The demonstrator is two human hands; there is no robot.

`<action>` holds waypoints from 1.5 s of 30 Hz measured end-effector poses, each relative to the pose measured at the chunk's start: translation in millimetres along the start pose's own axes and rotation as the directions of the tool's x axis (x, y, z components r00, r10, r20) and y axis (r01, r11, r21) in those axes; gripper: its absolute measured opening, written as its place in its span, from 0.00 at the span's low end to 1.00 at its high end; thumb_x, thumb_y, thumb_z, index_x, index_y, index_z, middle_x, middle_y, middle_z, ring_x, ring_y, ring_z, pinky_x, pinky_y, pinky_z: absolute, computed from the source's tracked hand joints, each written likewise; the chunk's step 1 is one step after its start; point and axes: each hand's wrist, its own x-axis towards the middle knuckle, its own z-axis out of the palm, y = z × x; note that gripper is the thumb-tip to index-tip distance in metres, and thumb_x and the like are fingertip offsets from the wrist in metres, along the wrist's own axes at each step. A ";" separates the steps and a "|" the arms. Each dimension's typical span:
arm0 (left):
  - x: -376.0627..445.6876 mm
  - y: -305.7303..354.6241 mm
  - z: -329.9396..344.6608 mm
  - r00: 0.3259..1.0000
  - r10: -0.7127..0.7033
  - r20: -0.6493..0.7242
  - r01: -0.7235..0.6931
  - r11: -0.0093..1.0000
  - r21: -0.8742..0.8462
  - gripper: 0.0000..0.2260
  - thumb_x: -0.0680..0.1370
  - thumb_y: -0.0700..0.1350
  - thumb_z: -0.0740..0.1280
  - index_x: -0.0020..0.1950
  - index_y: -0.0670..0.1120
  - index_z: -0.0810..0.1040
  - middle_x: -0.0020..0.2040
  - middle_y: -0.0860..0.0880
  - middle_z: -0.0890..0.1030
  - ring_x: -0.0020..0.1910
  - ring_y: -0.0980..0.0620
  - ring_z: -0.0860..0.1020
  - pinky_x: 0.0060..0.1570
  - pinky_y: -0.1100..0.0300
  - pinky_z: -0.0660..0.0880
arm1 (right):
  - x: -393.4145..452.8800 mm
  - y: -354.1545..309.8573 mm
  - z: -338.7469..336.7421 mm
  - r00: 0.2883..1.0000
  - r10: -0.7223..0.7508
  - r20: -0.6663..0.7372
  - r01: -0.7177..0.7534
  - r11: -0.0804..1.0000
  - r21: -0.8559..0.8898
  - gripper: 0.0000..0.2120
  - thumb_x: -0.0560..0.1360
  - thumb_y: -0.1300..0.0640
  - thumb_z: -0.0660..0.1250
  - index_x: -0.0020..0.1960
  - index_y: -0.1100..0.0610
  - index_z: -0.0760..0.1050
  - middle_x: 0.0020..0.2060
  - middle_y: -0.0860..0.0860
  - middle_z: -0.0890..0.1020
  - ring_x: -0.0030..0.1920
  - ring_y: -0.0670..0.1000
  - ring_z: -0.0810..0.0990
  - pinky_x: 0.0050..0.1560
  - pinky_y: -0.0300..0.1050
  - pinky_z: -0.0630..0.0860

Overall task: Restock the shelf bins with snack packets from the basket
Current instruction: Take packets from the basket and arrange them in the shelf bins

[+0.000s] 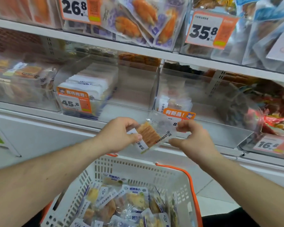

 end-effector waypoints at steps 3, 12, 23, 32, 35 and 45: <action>11.6 30.4 -3.2 0.992 0.093 0.080 -0.115 0.937 0.330 0.11 0.74 0.47 0.74 0.55 0.53 0.83 0.55 0.53 0.83 0.58 0.55 0.79 0.59 0.57 0.74 | 2.8 -7.1 -14.1 0.996 -0.027 0.081 0.025 0.999 0.033 0.20 0.65 0.57 0.80 0.52 0.49 0.76 0.45 0.44 0.82 0.38 0.40 0.78 0.34 0.29 0.70; 35.7 71.9 18.4 0.965 0.262 0.024 -0.255 0.913 0.319 0.15 0.71 0.52 0.76 0.57 0.56 0.80 0.52 0.57 0.80 0.53 0.54 0.77 0.49 0.61 0.71 | 12.8 -0.8 -39.6 0.995 -0.017 0.101 -0.002 0.982 0.189 0.03 0.72 0.69 0.73 0.43 0.63 0.81 0.33 0.56 0.81 0.27 0.49 0.80 0.28 0.35 0.73; 73.5 6.8 38.5 0.928 0.252 -0.275 -0.022 0.772 0.635 0.23 0.71 0.69 0.66 0.55 0.53 0.78 0.54 0.55 0.78 0.59 0.52 0.72 0.60 0.56 0.57 | 76.1 -13.5 -91.5 0.983 -0.064 -0.172 0.110 0.954 0.277 0.05 0.73 0.65 0.73 0.41 0.57 0.83 0.32 0.53 0.85 0.35 0.51 0.83 0.39 0.45 0.79; 79.2 6.7 48.6 0.905 0.232 -0.356 0.062 0.758 0.649 0.17 0.74 0.68 0.64 0.44 0.55 0.73 0.44 0.57 0.72 0.52 0.52 0.71 0.59 0.54 0.59 | 126.5 -2.0 -63.5 0.993 0.115 0.003 -0.115 0.989 0.093 0.01 0.74 0.63 0.73 0.45 0.61 0.83 0.38 0.56 0.86 0.42 0.55 0.86 0.50 0.54 0.82; 80.0 5.2 49.1 0.902 0.234 -0.364 0.069 0.753 0.654 0.17 0.74 0.68 0.63 0.43 0.55 0.71 0.44 0.57 0.72 0.53 0.52 0.70 0.59 0.55 0.58 | 133.2 0.0 -52.1 0.983 0.159 0.088 -0.165 0.984 0.062 0.04 0.76 0.62 0.72 0.46 0.62 0.83 0.38 0.55 0.86 0.44 0.55 0.85 0.51 0.52 0.82; 79.6 3.5 50.1 0.900 0.247 -0.359 0.058 0.749 0.660 0.17 0.75 0.68 0.62 0.45 0.55 0.72 0.46 0.58 0.73 0.53 0.53 0.70 0.61 0.54 0.57 | 147.2 -3.3 -39.7 0.893 0.304 0.332 -0.300 0.952 -0.064 0.11 0.80 0.57 0.66 0.56 0.64 0.79 0.46 0.59 0.86 0.46 0.55 0.86 0.49 0.51 0.82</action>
